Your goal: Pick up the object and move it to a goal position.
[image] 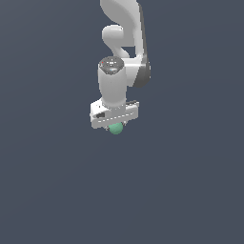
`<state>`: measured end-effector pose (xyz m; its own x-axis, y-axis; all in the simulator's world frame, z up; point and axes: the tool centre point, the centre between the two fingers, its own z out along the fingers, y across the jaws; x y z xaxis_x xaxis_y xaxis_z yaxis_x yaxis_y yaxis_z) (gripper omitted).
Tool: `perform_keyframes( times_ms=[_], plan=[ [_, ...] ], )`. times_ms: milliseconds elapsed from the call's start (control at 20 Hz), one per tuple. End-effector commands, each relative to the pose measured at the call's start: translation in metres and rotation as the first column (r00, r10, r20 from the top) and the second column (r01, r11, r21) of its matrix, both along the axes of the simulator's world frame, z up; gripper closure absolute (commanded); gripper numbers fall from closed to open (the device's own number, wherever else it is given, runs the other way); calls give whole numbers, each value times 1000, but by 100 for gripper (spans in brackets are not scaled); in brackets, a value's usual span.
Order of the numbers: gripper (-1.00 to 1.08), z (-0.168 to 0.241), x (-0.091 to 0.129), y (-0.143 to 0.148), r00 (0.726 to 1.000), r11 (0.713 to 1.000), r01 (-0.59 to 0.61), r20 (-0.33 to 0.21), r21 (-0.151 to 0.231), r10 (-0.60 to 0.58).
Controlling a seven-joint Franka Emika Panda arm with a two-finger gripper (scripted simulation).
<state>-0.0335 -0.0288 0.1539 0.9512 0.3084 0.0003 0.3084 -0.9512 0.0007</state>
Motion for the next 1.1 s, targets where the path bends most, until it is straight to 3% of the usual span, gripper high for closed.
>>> perform_keyframes(
  times_ms=[0,500,1050],
  plan=[
    [108,26,8,9,1000,1000,0,0,0,0],
    [108,113,38,40,1000,1000,0,0,0,0],
    [108,154,55,55,1000,1000,0,-1,0,0]
  ],
)
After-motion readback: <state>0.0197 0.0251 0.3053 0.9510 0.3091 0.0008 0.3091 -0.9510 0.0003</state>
